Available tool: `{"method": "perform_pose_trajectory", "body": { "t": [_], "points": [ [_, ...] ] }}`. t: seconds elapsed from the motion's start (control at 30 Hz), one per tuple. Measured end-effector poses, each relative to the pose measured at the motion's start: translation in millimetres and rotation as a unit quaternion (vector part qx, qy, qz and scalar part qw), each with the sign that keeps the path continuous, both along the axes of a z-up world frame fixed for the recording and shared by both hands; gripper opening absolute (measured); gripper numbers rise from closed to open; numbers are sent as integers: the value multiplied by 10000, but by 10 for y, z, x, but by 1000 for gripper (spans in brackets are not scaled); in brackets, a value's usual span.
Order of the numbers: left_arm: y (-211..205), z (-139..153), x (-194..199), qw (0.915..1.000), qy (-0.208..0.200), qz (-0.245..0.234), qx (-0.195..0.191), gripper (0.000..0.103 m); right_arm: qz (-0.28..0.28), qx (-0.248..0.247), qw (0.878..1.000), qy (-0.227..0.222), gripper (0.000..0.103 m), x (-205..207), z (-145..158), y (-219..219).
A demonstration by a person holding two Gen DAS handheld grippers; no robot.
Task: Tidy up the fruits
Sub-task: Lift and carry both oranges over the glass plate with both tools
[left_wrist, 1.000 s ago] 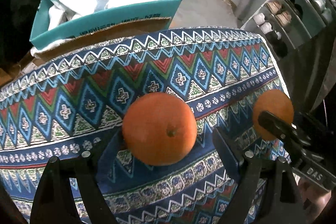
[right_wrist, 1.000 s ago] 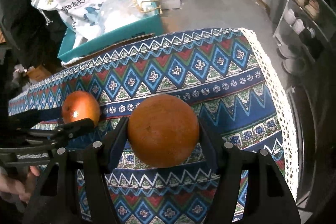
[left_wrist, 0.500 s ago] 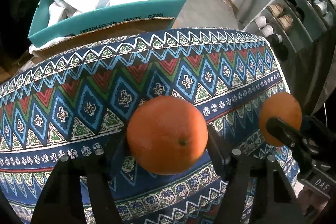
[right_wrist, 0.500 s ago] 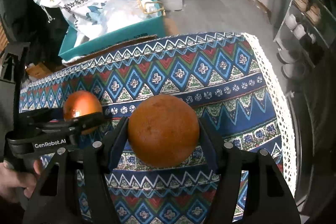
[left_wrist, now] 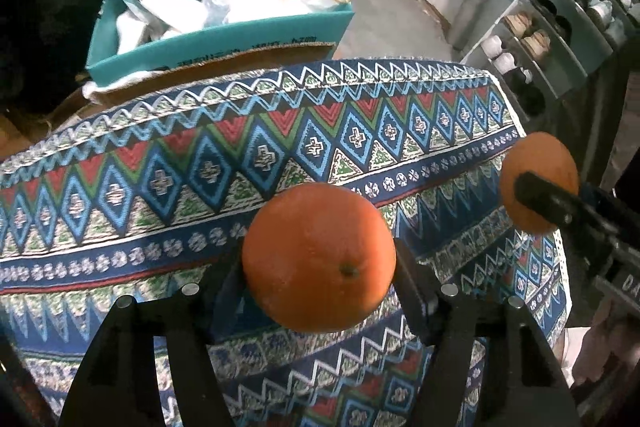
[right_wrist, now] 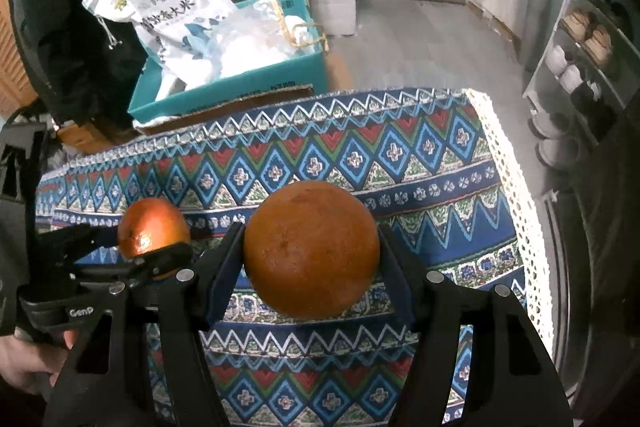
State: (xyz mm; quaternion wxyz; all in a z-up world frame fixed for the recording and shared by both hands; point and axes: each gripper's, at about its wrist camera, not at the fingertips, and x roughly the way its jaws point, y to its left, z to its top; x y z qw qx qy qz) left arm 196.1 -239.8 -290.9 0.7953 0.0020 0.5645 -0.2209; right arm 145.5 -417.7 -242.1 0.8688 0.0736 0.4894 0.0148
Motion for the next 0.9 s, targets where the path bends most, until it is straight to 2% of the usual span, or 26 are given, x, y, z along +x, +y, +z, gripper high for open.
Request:
{"method": "perform_pose_trajectory", "body": {
  "t": [0.4,0.9],
  "points": [
    [252,504,-263,9989,-473,40,-26,69,156,3,9992,-376,65,-170,419,165],
    [579,1181,-677,9941,-1074,85,-140,69,547,86,9946,-881,65,-396,978,574]
  ]
}}
